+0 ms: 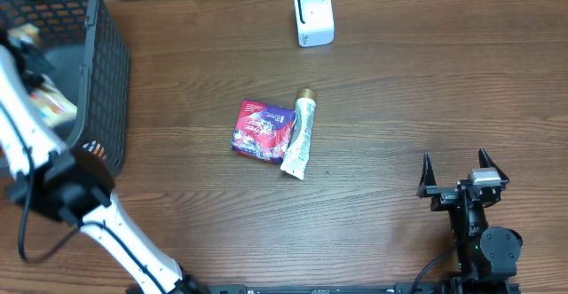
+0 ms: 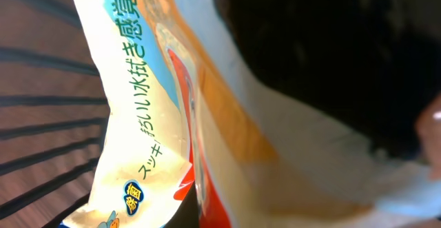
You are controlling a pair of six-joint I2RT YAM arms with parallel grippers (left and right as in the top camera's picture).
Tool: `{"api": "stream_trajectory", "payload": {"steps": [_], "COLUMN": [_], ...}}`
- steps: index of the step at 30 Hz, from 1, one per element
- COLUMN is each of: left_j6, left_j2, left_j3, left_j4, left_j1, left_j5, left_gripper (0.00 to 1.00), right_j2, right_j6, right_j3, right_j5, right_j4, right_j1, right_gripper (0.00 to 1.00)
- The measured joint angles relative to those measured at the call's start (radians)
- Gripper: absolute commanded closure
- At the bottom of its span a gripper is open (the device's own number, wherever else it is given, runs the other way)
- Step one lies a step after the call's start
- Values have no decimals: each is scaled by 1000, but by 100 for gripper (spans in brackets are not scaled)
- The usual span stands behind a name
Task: Scan the item barcode
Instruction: 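Lift the yellow pack out and place it right of the tube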
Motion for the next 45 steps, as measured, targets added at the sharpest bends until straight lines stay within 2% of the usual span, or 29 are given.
{"api": "stream_trajectory", "payload": {"steps": [3,7,11,14,21,25,28,32,39,45], "left_j6": [-9,-21,-24,-24,-27,-47,-117,-211,-300,-398], "left_j2": [-146,-315,-371,-373,-307,-198,-51,110,274,288], "left_j3": [23,34,34,31,1,-16,-24,-27,-32,-32], "left_j4": [9,-3,-28,-73,-113,-112,-105,-54,0,-27], "left_j1": [-3,-27,-89,-230,-657,-871,-1046,-1189,-1348,-1366], "left_j5": [50,192,326,441,502,492,426,378,339,164], "left_gripper": [96,96,96,96,96,96,96,96,96,95], "right_j2": [0,0,0,0,0,0,0,0,0,0], "right_j6": [0,0,0,0,0,0,0,0,0,0], "right_j3": [0,0,0,0,0,0,0,0,0,0], "right_j5": [0,0,0,0,0,0,0,0,0,0], "right_j4": [0,0,0,0,0,0,0,0,0,0], "right_j1": [0,0,0,0,0,0,0,0,0,0], "right_gripper": [0,0,0,0,0,0,0,0,0,0]}}
